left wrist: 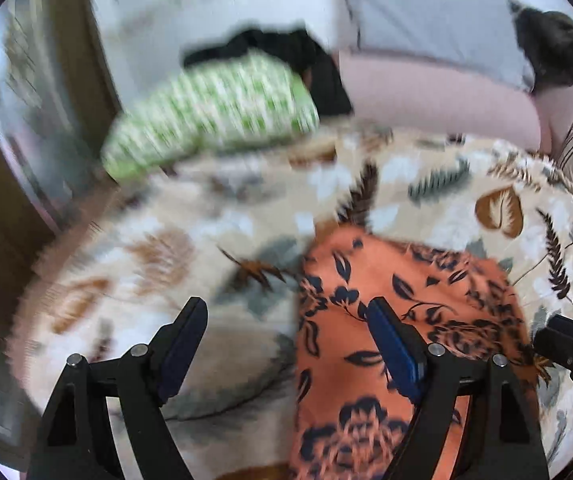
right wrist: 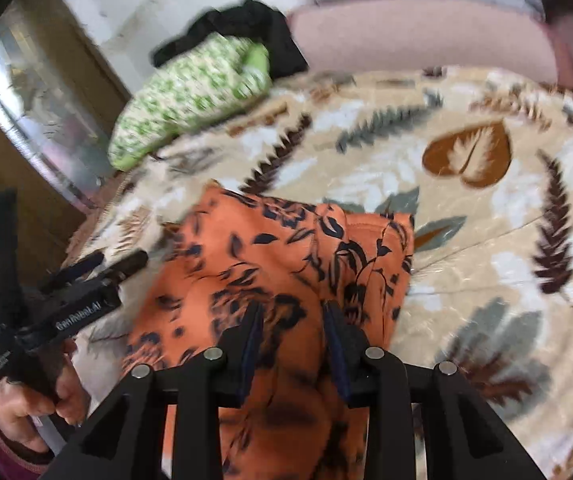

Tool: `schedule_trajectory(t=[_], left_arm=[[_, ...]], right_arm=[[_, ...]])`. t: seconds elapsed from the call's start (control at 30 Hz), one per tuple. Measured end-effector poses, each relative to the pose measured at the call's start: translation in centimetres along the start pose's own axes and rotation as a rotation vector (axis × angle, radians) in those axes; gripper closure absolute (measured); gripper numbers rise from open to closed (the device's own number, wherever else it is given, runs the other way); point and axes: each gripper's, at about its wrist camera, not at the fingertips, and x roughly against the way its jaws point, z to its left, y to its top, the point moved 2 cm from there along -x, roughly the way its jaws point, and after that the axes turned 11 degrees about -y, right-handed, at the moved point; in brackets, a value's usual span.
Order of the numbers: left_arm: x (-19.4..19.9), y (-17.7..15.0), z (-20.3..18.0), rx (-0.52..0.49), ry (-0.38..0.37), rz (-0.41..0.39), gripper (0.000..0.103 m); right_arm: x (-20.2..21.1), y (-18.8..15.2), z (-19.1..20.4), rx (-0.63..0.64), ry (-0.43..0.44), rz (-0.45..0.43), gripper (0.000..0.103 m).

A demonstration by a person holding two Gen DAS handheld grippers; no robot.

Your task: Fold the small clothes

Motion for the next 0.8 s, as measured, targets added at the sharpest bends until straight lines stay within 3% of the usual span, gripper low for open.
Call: schedule_trajectory(t=[0.07, 0.33, 0.37, 0.4, 0.57, 0.63, 0.8], left_arm=[[3.9, -0.3, -0.6, -0.013, 0.03, -0.057, 0.02], [13.6, -1.5, -1.9, -0.038, 0.124, -0.172, 0.02], [14.6, -1.6, -2.1, -0.034, 0.118, -0.179, 0.02], [15.3, -1.7, -2.2, -0.031, 0.111, -0.185, 0.02], [19.4, -2.0, -2.6, -0.009, 0.105, -0.239, 0.02], [20.7, -2.1, -2.7, -0.004, 0.093, -0.256, 0.02], [23.1, -2.3, -2.9, 0.018, 0.062, -0.282, 0.02]], right_arm=[[3.0, -1.2, 0.5, 0.034, -0.026, -0.047, 0.067], [13.4, -5.5, 1.8, 0.039, -0.06, -0.181, 0.062], [14.4, -5.9, 2.0, 0.044, -0.074, -0.19, 0.047], [15.3, -6.1, 2.2, 0.046, -0.08, -0.201, 0.039], [19.6, -7.2, 3.3, 0.053, -0.112, -0.287, 0.038], [20.8, -7.5, 3.5, 0.044, -0.118, -0.315, 0.032], [22.7, -7.9, 3.6, 0.029, -0.154, -0.369, 0.03]])
